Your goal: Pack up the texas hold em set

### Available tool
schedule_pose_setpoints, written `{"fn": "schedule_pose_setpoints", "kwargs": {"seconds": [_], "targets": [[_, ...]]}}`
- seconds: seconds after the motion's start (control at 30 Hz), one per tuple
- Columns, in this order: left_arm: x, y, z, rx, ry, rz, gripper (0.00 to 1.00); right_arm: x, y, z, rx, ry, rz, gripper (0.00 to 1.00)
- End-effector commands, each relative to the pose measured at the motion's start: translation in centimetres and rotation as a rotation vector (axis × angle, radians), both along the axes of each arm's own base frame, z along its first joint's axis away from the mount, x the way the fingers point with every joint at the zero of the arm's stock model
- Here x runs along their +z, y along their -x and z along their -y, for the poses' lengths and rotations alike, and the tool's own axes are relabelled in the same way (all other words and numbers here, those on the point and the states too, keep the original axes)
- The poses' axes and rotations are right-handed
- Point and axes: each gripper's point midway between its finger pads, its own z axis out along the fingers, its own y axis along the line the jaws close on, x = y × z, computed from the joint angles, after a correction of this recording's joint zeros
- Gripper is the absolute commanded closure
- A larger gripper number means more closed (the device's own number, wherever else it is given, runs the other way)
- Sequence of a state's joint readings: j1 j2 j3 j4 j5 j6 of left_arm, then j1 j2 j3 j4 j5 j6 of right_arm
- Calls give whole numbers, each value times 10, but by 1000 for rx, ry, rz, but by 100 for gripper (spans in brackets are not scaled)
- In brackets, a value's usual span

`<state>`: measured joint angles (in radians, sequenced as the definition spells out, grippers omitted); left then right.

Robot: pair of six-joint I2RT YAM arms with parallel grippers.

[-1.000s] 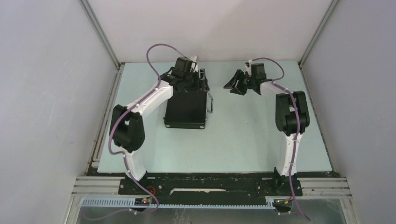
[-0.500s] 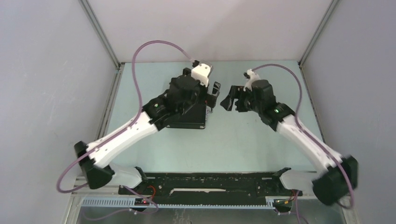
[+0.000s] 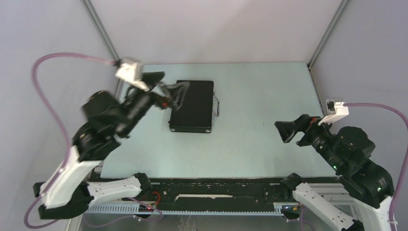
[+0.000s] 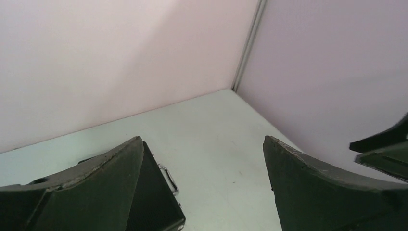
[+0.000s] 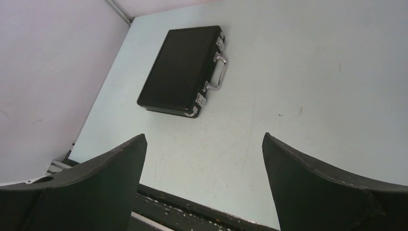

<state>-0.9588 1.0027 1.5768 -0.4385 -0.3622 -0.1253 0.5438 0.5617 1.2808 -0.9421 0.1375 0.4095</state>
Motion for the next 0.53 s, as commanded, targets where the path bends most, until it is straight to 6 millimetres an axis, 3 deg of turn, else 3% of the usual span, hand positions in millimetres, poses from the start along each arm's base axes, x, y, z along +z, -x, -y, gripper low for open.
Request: {"fn": "schedule_pose_setpoints", "kwargs": {"seconds": [0.0, 0.1, 0.2, 0.3, 0.5], "targets": [[4, 45, -71, 30, 118, -4, 0, -22, 17, 19, -25, 111, -92, 0], [-25, 51, -119, 175, 123, -54, 0, -14, 18, 20, -27, 91, -66, 0], [-39, 62, -147, 220, 118, -75, 0, -1, 19, 15, 5, 63, -13, 0], [-44, 69, -164, 250, 106, -94, 0, 8, 17, 22, -33, 43, 43, 0], [-49, 70, -182, 316, 106, -100, 0, -3, 10, 46, -170, 79, 28, 0]]}}
